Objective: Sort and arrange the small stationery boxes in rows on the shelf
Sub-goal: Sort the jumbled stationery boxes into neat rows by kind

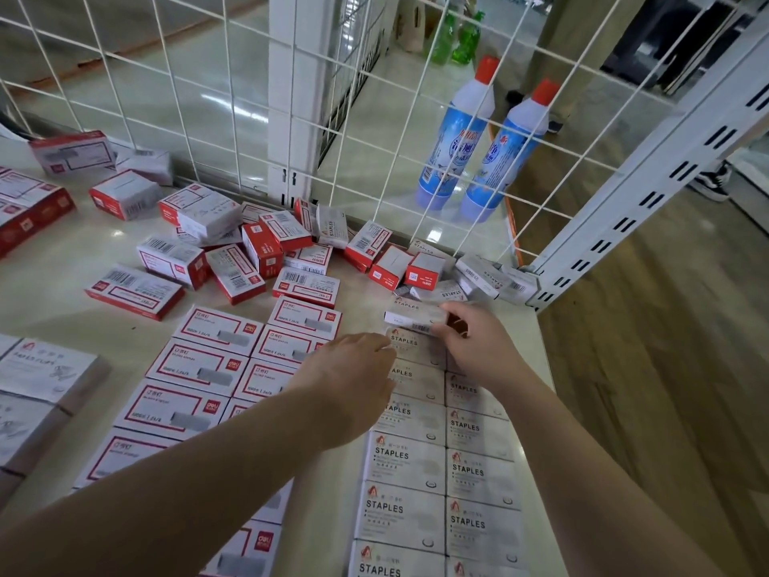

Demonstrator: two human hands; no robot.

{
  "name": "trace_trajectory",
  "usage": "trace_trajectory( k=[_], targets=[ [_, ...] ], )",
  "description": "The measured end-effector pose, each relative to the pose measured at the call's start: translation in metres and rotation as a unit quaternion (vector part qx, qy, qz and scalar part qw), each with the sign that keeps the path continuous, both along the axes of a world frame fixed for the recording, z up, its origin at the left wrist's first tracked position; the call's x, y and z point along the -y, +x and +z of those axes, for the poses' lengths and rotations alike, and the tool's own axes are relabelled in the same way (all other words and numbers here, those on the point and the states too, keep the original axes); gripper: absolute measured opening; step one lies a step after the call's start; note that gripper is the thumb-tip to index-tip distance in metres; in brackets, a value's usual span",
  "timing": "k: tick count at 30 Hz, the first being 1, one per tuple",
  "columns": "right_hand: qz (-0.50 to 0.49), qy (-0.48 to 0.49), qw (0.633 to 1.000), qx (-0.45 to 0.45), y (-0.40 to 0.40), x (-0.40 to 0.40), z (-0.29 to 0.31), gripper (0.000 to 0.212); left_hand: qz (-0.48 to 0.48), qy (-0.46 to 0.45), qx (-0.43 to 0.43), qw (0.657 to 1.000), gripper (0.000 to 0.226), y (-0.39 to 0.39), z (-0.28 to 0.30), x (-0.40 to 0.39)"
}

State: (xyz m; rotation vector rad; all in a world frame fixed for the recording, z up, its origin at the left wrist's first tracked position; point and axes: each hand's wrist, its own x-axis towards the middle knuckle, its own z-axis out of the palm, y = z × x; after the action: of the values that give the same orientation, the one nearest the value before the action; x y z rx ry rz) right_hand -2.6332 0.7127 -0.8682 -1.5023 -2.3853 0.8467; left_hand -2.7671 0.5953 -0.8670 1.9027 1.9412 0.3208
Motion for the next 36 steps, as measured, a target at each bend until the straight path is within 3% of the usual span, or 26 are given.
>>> trace_trajectory(
  k=[6,14,28,36],
  targets=[
    [0.042,-0.018,0.999,-0.020,0.008,-0.007,-0.001,0.025,0.012,0.010,0.010,1.000,0.035,0.000,-0.001,-0.005],
    [0.068,-0.005,0.997,-0.042,0.009,-0.007,0.005,0.039,0.034,0.016,-0.008,0.999,0.042,0.003,-0.007,-0.017],
    [0.089,0.041,0.995,0.028,0.008,-0.008,0.006,0.037,0.048,0.014,0.070,0.996,0.021,0.003,-0.009,-0.021],
    [0.062,0.037,0.997,0.025,0.008,-0.008,-0.001,0.033,0.076,0.008,0.058,0.995,0.025,0.009,-0.008,-0.020]
  ],
)
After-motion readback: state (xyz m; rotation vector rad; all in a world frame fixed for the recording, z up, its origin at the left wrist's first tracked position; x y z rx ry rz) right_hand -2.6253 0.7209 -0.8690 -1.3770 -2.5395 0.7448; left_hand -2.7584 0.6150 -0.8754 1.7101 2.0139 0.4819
